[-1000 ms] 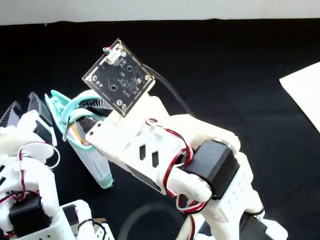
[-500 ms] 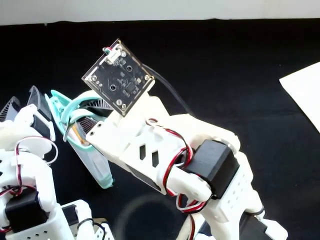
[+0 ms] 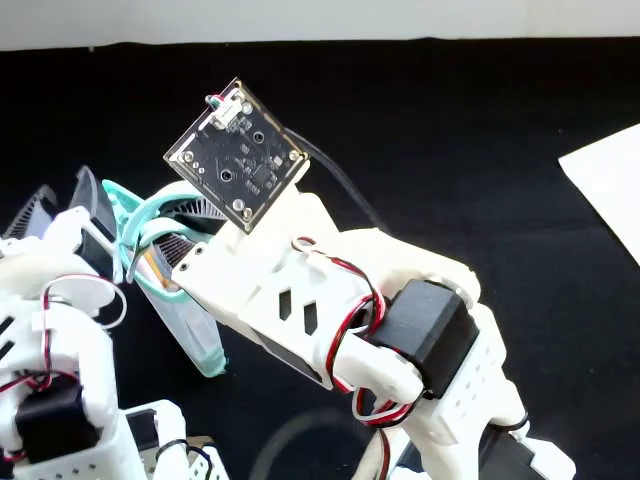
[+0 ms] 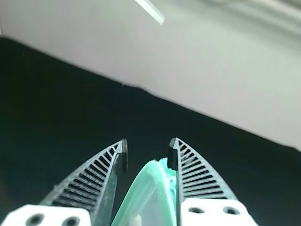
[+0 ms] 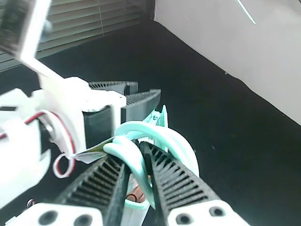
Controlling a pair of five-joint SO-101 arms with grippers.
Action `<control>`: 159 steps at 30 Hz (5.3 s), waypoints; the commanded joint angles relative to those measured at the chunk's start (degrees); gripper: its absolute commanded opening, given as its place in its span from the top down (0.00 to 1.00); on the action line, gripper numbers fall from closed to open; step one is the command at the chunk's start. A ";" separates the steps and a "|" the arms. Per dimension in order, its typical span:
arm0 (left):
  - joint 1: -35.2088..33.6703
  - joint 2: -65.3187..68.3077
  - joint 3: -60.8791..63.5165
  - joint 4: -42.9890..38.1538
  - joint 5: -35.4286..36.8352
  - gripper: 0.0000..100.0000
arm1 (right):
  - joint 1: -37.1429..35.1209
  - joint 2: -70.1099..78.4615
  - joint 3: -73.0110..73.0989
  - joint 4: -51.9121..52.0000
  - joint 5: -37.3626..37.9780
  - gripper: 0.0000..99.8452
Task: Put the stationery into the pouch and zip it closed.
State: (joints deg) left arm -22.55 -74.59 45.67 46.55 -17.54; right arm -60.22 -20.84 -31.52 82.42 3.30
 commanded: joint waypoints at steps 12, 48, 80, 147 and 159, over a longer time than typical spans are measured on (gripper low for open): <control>1.10 -0.31 7.52 -0.79 0.18 0.99 | -0.22 0.04 -1.71 0.22 0.44 0.99; 1.27 -6.64 -37.67 49.32 0.35 0.77 | -0.40 -0.48 -9.80 1.36 0.35 0.99; 9.19 -6.11 -16.66 38.42 13.27 0.77 | -0.57 0.22 -14.90 3.82 0.44 0.99; 17.89 -6.64 -19.82 43.43 0.53 0.99 | 8.48 15.52 -29.67 -17.10 9.67 0.99; 18.24 -6.73 6.46 34.73 0.53 0.99 | 8.48 16.04 -29.32 -18.51 9.76 0.99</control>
State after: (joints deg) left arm -4.09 -81.27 48.84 82.59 -16.48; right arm -52.48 -4.57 -58.86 66.24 12.44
